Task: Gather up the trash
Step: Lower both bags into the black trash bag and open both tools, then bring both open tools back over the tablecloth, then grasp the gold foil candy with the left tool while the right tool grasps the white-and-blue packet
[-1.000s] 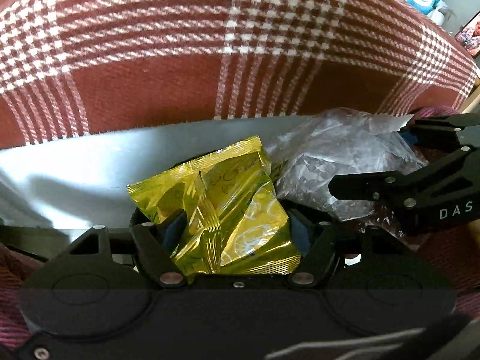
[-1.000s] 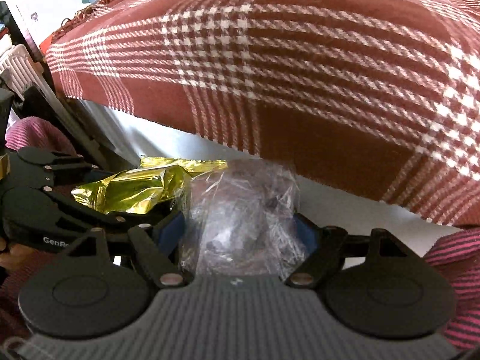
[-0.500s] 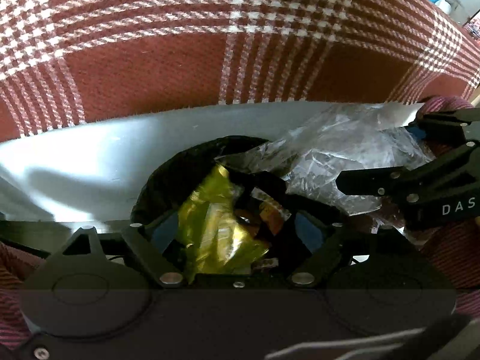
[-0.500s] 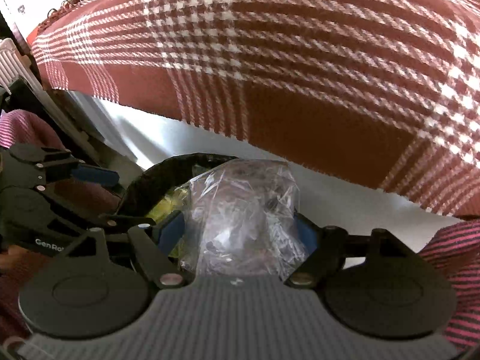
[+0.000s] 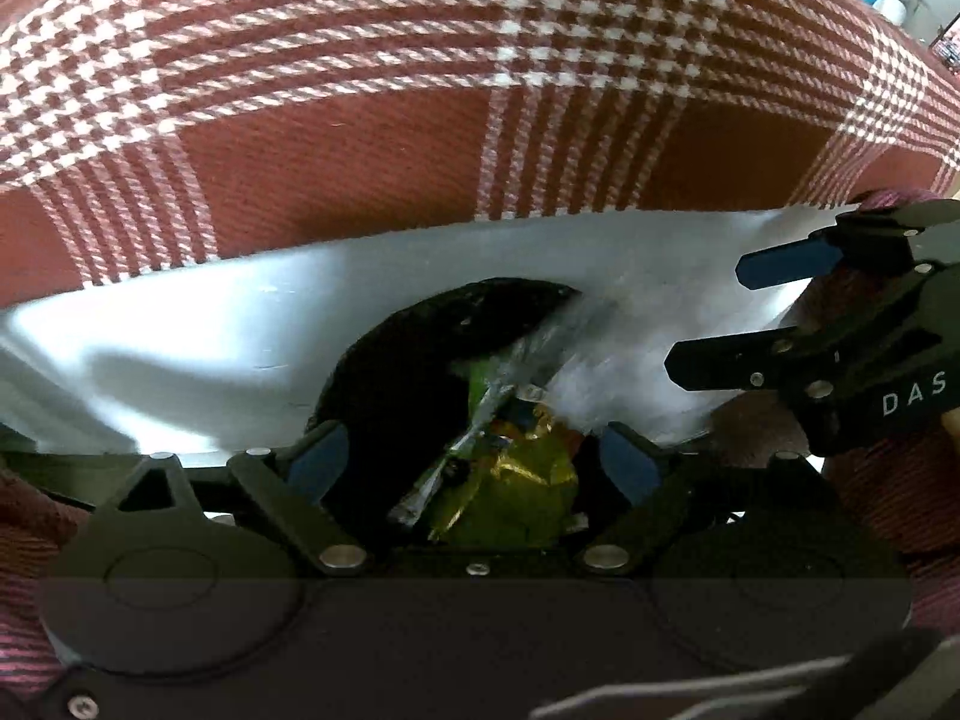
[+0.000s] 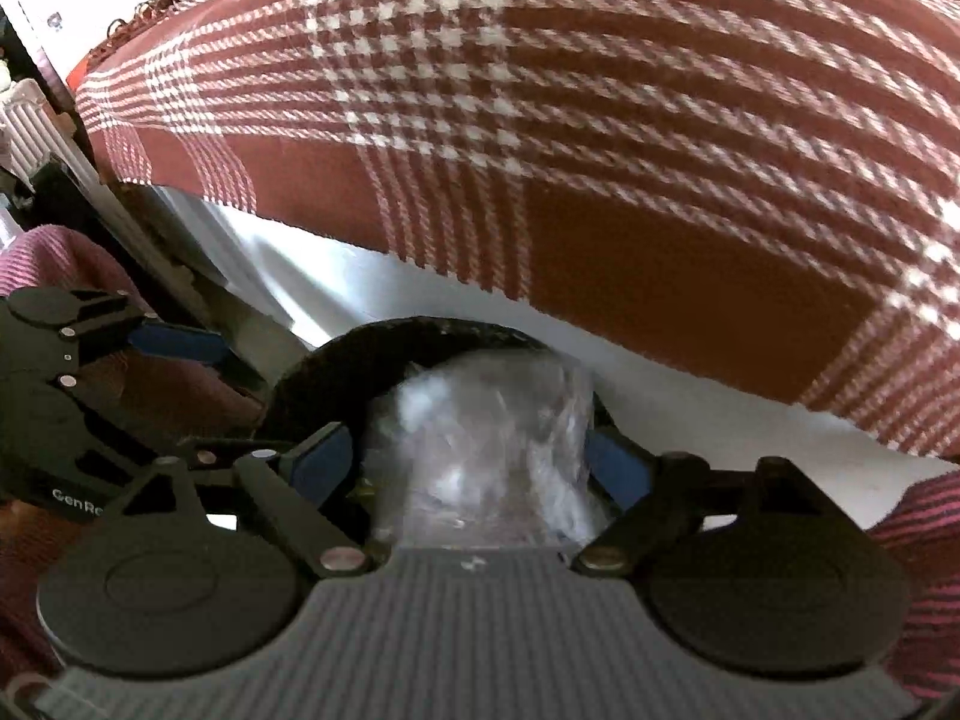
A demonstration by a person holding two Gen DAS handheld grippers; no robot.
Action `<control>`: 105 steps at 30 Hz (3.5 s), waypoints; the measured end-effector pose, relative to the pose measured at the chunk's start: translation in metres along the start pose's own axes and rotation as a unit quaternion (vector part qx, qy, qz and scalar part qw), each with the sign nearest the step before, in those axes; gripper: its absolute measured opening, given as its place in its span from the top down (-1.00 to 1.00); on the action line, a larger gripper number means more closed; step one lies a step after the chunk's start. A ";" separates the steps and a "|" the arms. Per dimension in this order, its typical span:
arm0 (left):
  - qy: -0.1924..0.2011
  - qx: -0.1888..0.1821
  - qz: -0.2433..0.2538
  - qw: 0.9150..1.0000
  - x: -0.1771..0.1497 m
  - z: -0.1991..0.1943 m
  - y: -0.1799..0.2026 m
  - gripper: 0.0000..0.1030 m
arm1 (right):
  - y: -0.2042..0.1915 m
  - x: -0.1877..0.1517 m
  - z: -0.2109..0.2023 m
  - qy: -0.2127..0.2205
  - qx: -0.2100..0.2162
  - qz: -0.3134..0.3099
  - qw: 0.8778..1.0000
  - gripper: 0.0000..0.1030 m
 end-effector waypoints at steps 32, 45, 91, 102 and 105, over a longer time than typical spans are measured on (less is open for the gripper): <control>0.264 -0.024 0.004 0.964 0.214 -0.129 0.004 -0.98 | 0.074 0.143 -0.142 0.219 -0.153 -0.024 0.964 -1.00; 0.309 -0.003 -0.001 0.951 0.359 -0.035 0.011 -0.99 | 0.181 0.207 -0.099 0.196 -0.243 -0.046 0.949 -1.00; 0.224 -0.012 0.019 0.974 0.455 0.103 0.036 0.48 | 0.273 0.273 0.009 0.105 -0.126 -0.057 0.985 -0.28; 0.232 -0.039 0.027 0.972 0.403 0.062 0.032 0.49 | 0.234 0.246 -0.022 0.129 -0.143 -0.032 0.981 0.43; 0.238 -0.044 0.036 0.970 0.386 0.046 0.034 0.49 | 0.219 0.233 -0.031 0.136 -0.136 -0.027 0.981 0.44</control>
Point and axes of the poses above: each gripper's, at about its wrist camera, not at the fingertips, and z roughly the way its jaws point, y to its right, x to its top, the point moved 2 cm from there along z, roughly the way its jaws point, and after that the axes turned 10 degrees about -z, right-handed, at the moved point
